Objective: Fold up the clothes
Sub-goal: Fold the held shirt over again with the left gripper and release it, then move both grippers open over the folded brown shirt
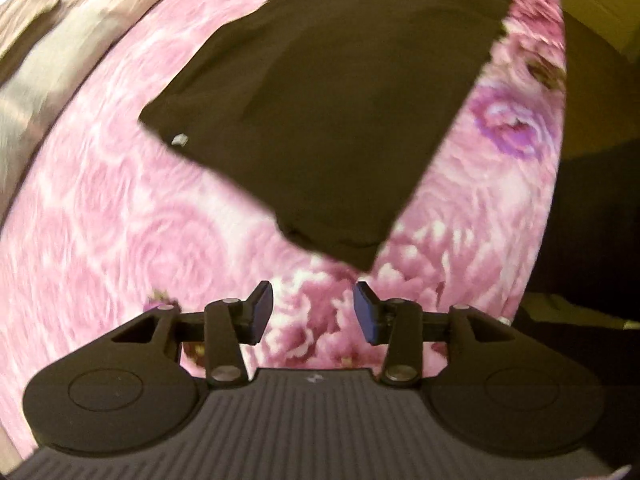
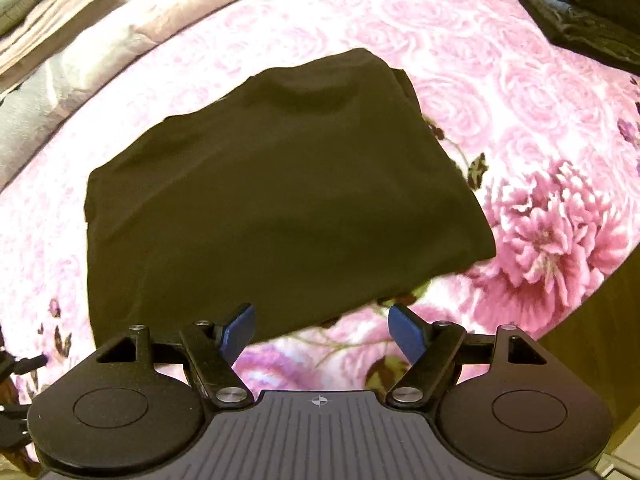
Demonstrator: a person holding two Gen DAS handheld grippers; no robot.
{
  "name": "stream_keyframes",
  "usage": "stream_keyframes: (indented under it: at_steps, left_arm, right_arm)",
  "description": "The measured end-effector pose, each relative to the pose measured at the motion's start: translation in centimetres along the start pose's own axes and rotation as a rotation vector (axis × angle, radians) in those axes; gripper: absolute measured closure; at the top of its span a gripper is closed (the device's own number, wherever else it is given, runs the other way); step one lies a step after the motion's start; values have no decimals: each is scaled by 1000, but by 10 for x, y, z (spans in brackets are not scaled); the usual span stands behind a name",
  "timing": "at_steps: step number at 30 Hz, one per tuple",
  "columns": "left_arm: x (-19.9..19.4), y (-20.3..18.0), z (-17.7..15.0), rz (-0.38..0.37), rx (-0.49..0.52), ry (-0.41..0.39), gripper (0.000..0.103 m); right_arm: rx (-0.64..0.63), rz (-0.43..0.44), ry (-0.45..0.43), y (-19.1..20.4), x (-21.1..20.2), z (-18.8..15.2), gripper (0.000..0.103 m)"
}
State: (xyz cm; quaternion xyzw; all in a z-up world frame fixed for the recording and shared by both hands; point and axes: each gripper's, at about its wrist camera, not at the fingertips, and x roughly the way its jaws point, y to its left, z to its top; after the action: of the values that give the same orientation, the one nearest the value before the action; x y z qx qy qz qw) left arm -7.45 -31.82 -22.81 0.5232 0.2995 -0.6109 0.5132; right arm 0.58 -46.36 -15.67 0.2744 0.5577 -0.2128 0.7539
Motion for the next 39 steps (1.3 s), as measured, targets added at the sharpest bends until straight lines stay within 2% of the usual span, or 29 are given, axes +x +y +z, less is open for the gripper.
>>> stream_keyframes:
  at_steps: [6, 9, 11, 16, 17, 21, 26, 30, 34, 35, 36, 37, 39]
  left_arm:
    - [38, -50, 6, 53, 173, -1, 63]
    - [66, -70, 6, 129, 259, 18, 69]
    - [79, -75, 6, 194, 284, 35, 96]
    - [64, -65, -10, 238, 284, 87, 99]
    - [58, -62, -13, 243, 281, 100, 103]
    - [34, -49, -26, 252, 201, 165, 103]
    - [-4, -32, -22, 251, 19, 193, 90]
    - [-41, -25, 2, 233, -176, 143, 75]
    - [-72, -15, 32, 202, -343, 80, 53]
    - [-78, -13, 39, 193, -372, 62, 46]
    - [-84, -10, 45, 184, -397, 43, 42]
    - [-88, -8, 50, 183, -407, 30, 35]
    - [-93, -7, 56, 189, -400, 13, 33]
  right_arm:
    - [-23, -27, 50, -9, 3, -14, 27]
    - [-38, -35, 74, -19, 12, -19, 27]
    - [-51, -35, 87, -28, 17, -22, 27]
    - [-32, -32, 77, -53, 10, -28, 27]
    - [-20, -27, 70, -57, 7, -29, 27]
    - [21, 0, 42, -70, -5, -29, 27]
    - [53, 42, -5, -76, -20, -26, 27]
    - [19, 28, -47, -70, -39, -22, 27]
    - [-42, -16, -98, -56, -61, -17, 26]
    - [-55, -21, -110, -52, -66, -15, 25]
    - [-65, -22, -120, -50, -71, -14, 19]
    - [-77, -28, -133, -46, -75, -12, 3]
    - [-117, -34, -158, -38, -83, -10, 1]
